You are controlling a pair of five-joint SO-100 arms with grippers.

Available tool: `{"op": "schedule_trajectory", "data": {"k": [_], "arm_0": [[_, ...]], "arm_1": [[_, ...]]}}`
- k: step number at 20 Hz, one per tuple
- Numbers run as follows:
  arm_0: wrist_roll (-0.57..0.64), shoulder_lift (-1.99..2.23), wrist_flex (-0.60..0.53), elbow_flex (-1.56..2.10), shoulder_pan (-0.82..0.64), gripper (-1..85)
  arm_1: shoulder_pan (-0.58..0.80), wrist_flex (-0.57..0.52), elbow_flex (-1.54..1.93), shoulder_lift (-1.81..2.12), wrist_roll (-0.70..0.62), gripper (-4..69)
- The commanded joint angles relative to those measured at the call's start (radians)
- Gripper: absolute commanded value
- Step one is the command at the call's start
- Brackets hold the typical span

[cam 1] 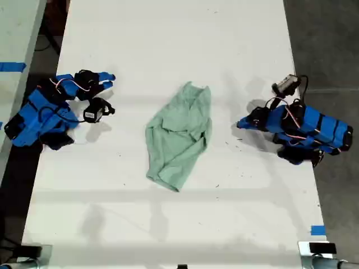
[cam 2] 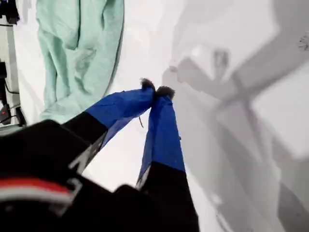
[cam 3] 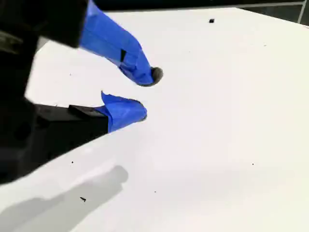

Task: Fold t shirt

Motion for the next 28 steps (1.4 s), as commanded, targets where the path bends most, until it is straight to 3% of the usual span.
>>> {"op": "schedule_trajectory", "data": {"k": [1,7,10,12,14,18,20,21,23,24,25,28], "arm_0": [[0.130,0.015,-0.101,0.041,0.225,-0.3],[0.152,0.015,-0.109,0.041,0.256,-0.3],[0.164,0.011,-0.183,-0.017,0.377,-0.3],[0.129,-0.140,-0.178,-0.193,0.460,-0.3],[0.101,-0.609,-0.133,-0.557,0.572,-0.3],[0.095,-1.328,0.097,-1.267,0.828,12.3],[0.135,-1.493,0.138,-1.413,0.939,15.1],[0.164,-1.528,0.123,-1.433,0.983,16.1],[0.192,-1.543,0.084,-1.402,1.051,17.3],[0.207,-1.549,0.064,-1.370,1.077,17.8],[0.219,-1.568,0.038,-1.336,1.101,18.1],[0.296,-1.744,-0.011,-1.325,1.127,19.8]], "arm_1": [[-0.009,0.012,0.054,0.011,0.006,1.8],[-0.040,0.043,0.034,0.011,0.055,1.7],[-0.098,0.081,-0.104,-0.067,0.107,1.2],[-0.241,0.044,-0.354,-0.390,0.181,0.8],[-0.373,0.029,-0.726,-0.873,0.256,0.7],[-0.569,0.233,-1.540,-1.640,0.330,-1.1],[-0.626,0.281,-1.858,-1.925,0.316,-1.2],[-0.647,0.282,-1.979,-2.036,0.318,6.8],[-0.676,0.261,-2.157,-2.200,0.308,35.5],[-0.686,0.222,-2.198,-2.243,0.290,43.0],[-0.693,0.167,-2.197,-2.260,0.278,46.3],[-0.706,0.057,-2.195,-2.319,0.253,47.4]]}}
